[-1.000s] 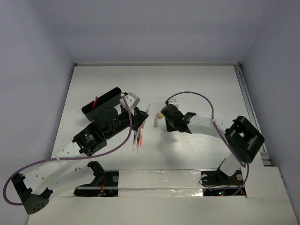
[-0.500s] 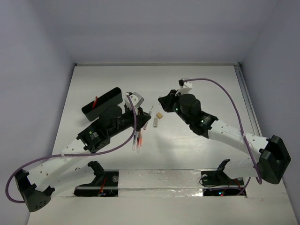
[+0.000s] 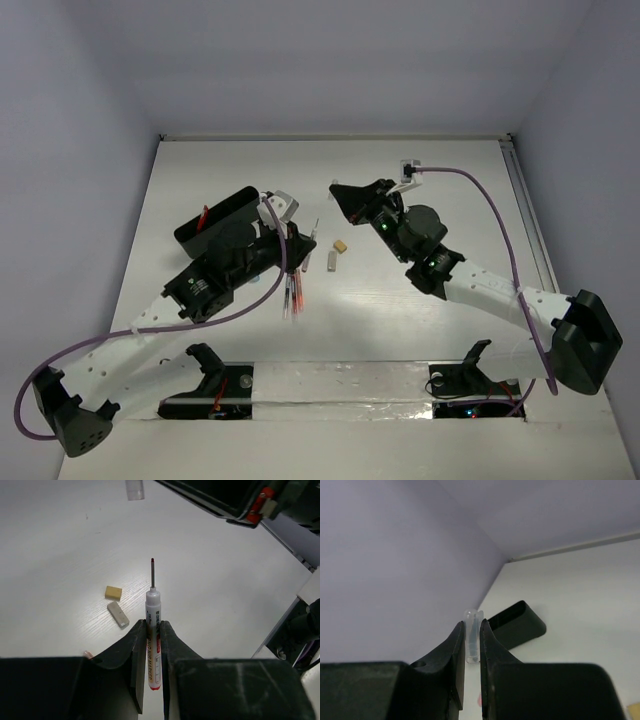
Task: Sort the stationery into containers
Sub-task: Close the pen cap on the pen.
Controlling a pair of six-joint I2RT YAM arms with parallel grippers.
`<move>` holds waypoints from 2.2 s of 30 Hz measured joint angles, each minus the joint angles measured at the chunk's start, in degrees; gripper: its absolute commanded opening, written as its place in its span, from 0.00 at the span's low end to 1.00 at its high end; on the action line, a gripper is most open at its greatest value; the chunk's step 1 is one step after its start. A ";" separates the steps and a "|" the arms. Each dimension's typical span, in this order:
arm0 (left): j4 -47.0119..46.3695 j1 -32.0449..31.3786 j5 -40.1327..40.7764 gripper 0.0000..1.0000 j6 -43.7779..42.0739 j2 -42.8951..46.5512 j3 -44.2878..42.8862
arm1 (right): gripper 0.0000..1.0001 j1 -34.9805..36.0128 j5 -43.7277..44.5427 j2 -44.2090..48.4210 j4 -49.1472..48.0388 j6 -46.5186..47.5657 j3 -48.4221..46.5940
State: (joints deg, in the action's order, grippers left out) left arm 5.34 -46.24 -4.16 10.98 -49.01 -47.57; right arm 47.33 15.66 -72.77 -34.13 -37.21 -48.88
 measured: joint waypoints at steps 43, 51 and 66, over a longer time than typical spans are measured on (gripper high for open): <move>-0.07 5.16 -2.91 0.00 1.57 -1.51 0.00 | 0.00 3.17 -7.69 -3.87 -8.79 -3.32 1.95; -0.42 5.51 -2.86 0.00 1.57 -1.44 0.00 | 0.00 4.02 -7.50 -4.09 -8.83 -2.69 1.86; -0.46 5.86 -1.75 0.00 1.62 -0.52 0.00 | 0.00 5.01 -7.06 -5.22 -9.11 -2.45 1.79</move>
State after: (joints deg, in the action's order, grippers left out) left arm 4.89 -40.38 -5.91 12.60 -49.54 -47.57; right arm 52.34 8.60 -78.00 -43.24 -39.66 -47.09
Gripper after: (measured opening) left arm 0.087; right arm 0.153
